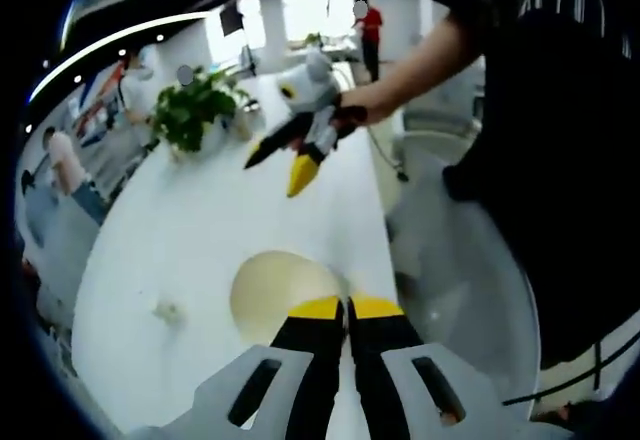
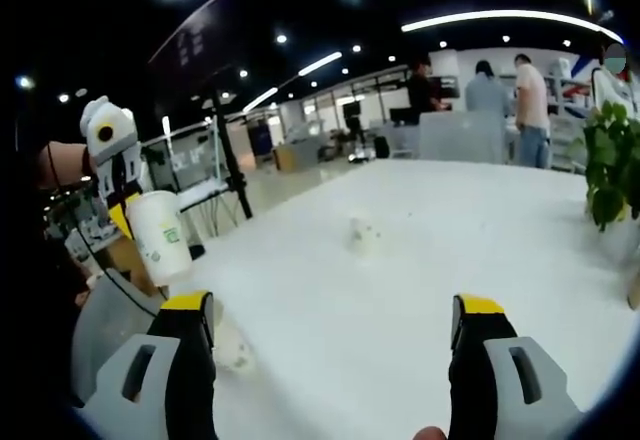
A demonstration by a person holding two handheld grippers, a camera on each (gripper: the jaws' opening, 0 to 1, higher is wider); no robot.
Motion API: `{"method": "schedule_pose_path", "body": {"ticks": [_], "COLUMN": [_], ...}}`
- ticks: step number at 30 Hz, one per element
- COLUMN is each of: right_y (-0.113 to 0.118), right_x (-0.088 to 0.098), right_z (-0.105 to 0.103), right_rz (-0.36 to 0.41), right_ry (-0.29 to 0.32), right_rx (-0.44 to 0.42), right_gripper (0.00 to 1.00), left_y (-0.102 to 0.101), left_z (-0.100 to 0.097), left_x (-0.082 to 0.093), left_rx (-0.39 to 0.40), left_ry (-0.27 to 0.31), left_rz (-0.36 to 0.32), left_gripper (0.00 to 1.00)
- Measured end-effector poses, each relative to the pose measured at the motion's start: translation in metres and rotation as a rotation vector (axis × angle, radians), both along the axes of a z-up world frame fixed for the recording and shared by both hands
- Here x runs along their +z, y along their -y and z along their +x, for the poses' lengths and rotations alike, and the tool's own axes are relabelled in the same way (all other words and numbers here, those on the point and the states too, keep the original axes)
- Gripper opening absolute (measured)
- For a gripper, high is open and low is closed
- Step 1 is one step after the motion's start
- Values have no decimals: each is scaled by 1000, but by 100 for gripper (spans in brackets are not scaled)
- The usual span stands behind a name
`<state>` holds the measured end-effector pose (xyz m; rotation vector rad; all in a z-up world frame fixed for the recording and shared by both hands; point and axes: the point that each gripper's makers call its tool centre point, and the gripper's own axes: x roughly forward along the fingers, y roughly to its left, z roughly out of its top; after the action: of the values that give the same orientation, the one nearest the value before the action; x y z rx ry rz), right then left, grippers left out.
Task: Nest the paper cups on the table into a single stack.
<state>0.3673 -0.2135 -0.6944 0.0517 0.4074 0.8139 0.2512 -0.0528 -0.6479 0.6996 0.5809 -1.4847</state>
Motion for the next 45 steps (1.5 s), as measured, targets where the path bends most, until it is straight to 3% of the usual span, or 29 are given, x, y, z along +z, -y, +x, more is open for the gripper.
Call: {"method": "schedule_pose_path", "body": {"ticks": [9,13,16,19,23,24,45], "right_y": [3,3,5,5,5,5,7], "right_x": [-1,-4,-6,-8,-6,-6,-9], "right_z": [-2,-4,-4,-4,-3,-2,-6], "right_rz": [12,21,30,39,49,54,64], "right_ry": [1,-6,-8,-13,-13,-11,-25], "right_rx": [-10,-16,-21,-26,-35,-38,-44], "right_gripper": [97,97,97,97,97,97,96], "left_y": [3,4,1,-1,2,2,0], "left_z": [-2,0,2,1,-1,-2,0], "left_x": [-9,-15,-23,-29,-31,-31,-41], "left_rx": [-79,-148,-251,-310,-475,-490,-467], "left_ry": [23,82,160,197,312,318,296], "left_rz": [101,156,229,271,281,280,307], "left_gripper": [0,0,0,0,0,0,0]}}
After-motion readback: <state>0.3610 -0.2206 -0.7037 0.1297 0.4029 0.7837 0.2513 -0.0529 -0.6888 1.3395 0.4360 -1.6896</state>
